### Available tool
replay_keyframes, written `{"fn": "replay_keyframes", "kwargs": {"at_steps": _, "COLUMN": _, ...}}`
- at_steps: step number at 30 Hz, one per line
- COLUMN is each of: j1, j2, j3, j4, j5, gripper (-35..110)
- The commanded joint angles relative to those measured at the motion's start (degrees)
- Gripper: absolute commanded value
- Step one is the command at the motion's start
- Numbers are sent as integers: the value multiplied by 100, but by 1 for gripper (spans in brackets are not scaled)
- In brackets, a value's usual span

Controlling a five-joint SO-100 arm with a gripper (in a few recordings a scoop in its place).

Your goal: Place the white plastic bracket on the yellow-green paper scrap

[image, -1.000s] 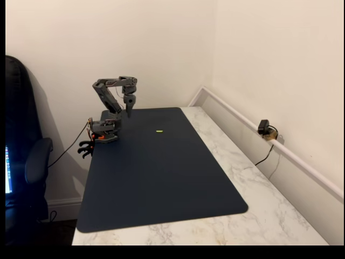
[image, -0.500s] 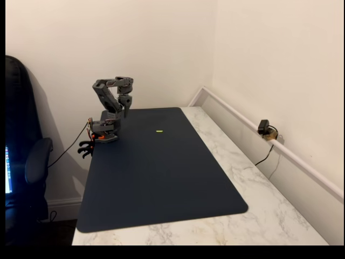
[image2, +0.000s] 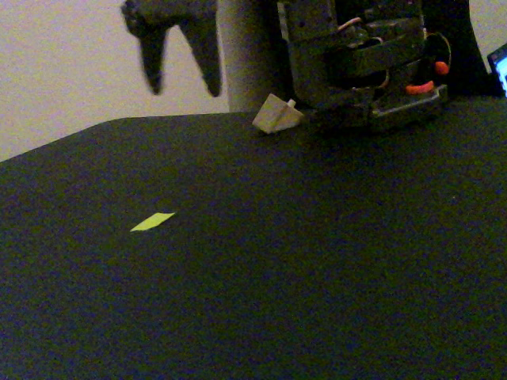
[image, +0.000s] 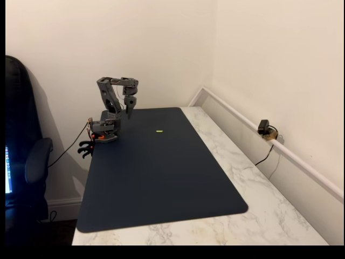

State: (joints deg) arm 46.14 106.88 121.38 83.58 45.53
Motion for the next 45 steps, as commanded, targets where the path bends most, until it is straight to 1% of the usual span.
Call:
{"fn": "replay_keyframes", "kwargs": {"at_steps": 1, "j1": -44, "j2": 53, "j3": -483, "j4": 158, "j5": -360, "gripper": 50}}
{"fn": "replay_keyframes", "kwargs": {"at_steps": 7, "j1": 35, "j2": 246, "j3": -562, "j4": 290, "j5": -659, "gripper": 52}}
{"fn": "replay_keyframes", "kwargs": {"at_steps": 11, "j1": 79, "j2": 185, "j3": -879, "j4": 457, "j5": -624, "gripper": 52}}
{"fn": "replay_keyframes", "kwargs": {"at_steps": 19, "j1": 202, "j2": 114, "j3": -624, "j4": 308, "j5": -527, "gripper": 52}}
{"fn": "replay_keyframes", "kwargs": {"at_steps": 23, "j1": 202, "j2": -211, "j3": -826, "j4": 378, "j5": -527, "gripper": 52}}
{"fn": "replay_keyframes", "kwargs": {"at_steps": 29, "j1": 211, "j2": -677, "j3": -1406, "j4": 580, "j5": -773, "gripper": 50}}
{"fn": "replay_keyframes", "kwargs": {"at_steps": 36, "j1": 448, "j2": -729, "j3": -1494, "j4": 123, "j5": -1441, "gripper": 48}}
{"fn": "replay_keyframes", "kwargs": {"at_steps": 40, "j1": 369, "j2": -1459, "j3": -2109, "j4": -132, "j5": -1749, "gripper": 49}}
{"fn": "replay_keyframes", "kwargs": {"at_steps": 43, "j1": 369, "j2": -2426, "j3": -3094, "j4": -193, "j5": -1890, "gripper": 49}}
{"fn": "replay_keyframes", "kwargs": {"at_steps": 45, "j1": 308, "j2": -3006, "j3": -3973, "j4": -9, "j5": -1934, "gripper": 49}}
